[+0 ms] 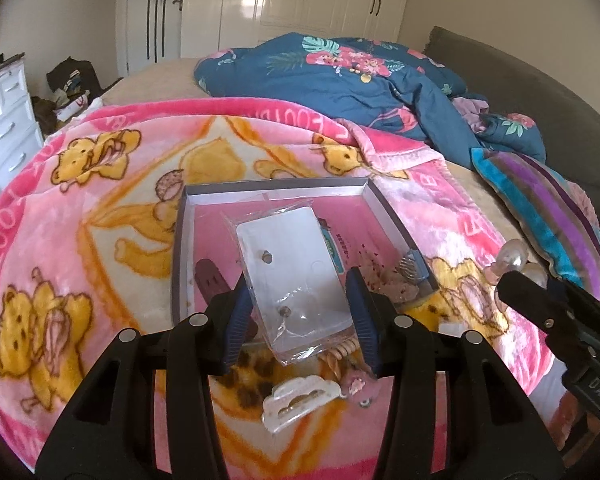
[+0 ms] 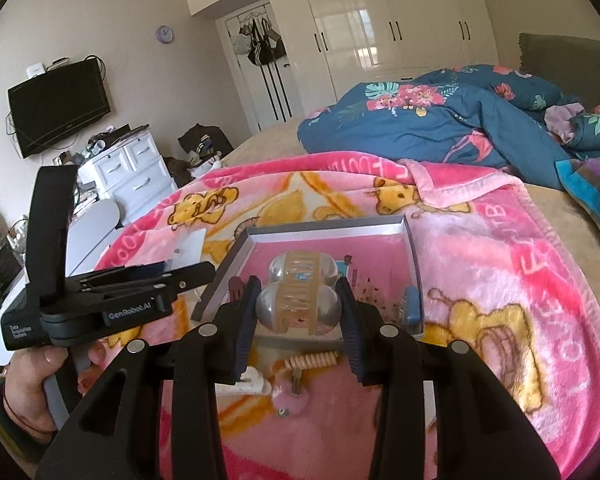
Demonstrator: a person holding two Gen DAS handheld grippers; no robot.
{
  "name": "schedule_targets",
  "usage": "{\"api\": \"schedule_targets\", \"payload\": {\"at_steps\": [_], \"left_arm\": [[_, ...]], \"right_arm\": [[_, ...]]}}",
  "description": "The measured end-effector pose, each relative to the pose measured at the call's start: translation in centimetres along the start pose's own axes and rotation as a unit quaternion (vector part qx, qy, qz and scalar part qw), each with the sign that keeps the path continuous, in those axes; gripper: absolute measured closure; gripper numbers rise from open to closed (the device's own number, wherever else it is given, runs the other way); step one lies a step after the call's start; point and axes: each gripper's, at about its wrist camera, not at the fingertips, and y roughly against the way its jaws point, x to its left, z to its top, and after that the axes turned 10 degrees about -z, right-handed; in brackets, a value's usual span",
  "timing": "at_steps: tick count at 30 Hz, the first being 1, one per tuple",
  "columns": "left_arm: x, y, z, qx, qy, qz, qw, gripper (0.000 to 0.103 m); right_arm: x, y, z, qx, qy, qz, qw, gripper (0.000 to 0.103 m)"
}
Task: Organize jewelry
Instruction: 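Carry the clear clip and bagged card over the gray tray with both tools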
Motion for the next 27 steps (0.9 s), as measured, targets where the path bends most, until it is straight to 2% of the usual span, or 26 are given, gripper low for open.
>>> {"api": "schedule_targets", "payload": {"at_steps": [9,27], "left_arm": [[1.5,-2.7,-0.2,0.016,0.016,0.001,0.9997,0.065],[4.3,-7.8,-1.5,0.068,0.014,0.019,0.9974,0.065]], "right_arm": [[0.1,-1.7,0.7,0.007,0.003,-0.007,1.0,0.066],[0.4,-8.7,0.4,0.056,0.007,-0.02,0.998,0.066]]}}
